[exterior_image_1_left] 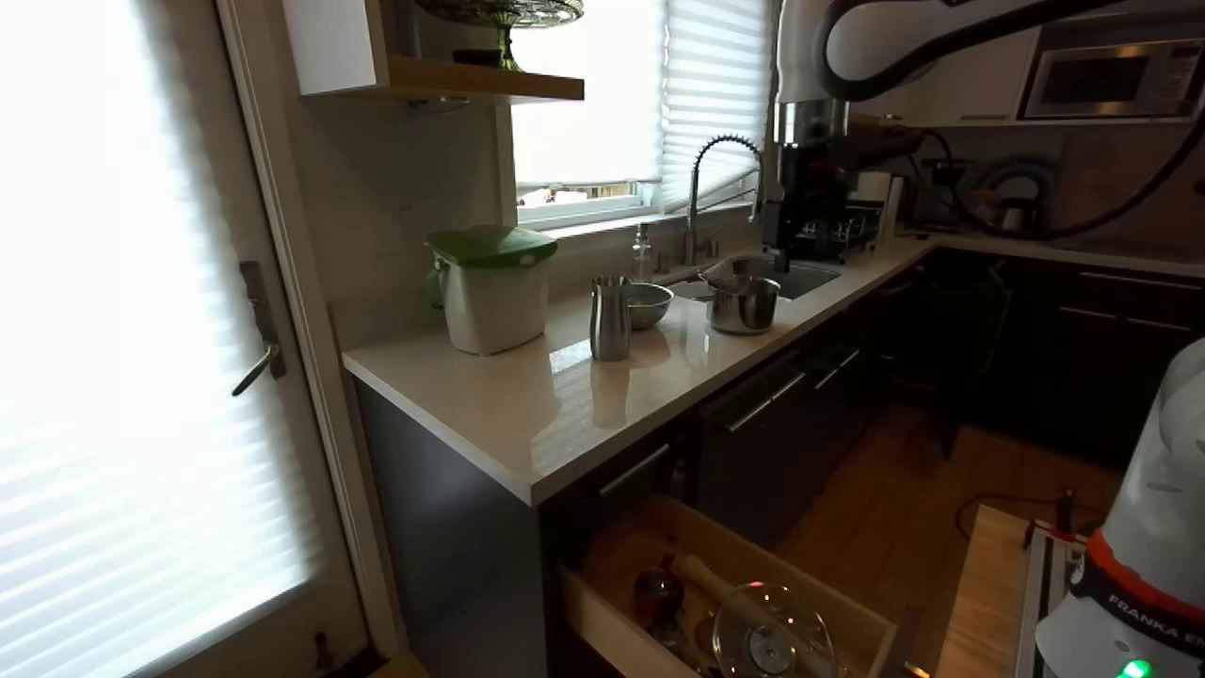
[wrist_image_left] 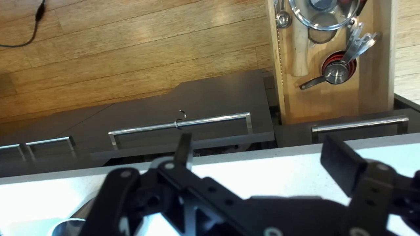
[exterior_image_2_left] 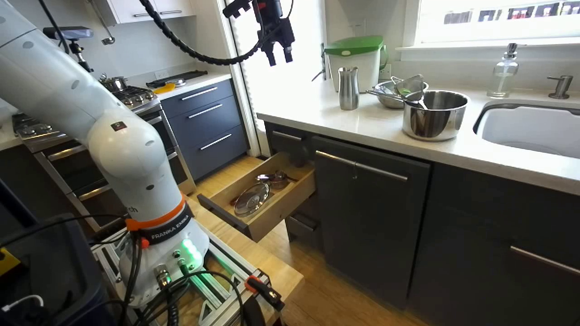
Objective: Remove one measuring cup from the open drawer and put it on the counter
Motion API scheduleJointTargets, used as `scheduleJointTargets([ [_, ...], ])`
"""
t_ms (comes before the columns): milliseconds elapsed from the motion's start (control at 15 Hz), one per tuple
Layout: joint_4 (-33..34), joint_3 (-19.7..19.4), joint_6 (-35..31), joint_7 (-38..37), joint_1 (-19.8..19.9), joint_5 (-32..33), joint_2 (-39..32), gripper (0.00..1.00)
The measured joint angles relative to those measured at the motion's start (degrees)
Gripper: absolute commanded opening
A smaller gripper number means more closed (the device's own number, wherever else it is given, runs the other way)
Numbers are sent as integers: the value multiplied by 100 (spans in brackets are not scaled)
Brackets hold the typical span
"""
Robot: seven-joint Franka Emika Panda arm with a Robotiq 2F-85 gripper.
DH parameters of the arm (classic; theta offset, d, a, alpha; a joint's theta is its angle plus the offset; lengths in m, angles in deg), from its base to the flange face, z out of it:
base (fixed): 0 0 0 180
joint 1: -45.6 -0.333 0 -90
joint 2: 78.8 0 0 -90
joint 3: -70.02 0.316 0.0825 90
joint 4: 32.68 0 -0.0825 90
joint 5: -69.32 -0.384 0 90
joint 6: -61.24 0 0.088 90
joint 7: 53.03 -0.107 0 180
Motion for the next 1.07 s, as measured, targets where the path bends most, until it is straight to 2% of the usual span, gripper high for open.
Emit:
scheduleJointTargets([
  [200, 126, 91, 354, -2, -236, -349, -156, 100],
  [400, 284, 405, 433, -145, -620, -716, -639, 100],
  [733, 875, 701, 384, -1143, -1038, -1578, -2275, 100],
  [933, 1261, 636, 217, -1499, -1094, -1868, -3398, 100],
  [1067, 1461, 465, 196, -1476, -1075, -2126, -4066, 100],
])
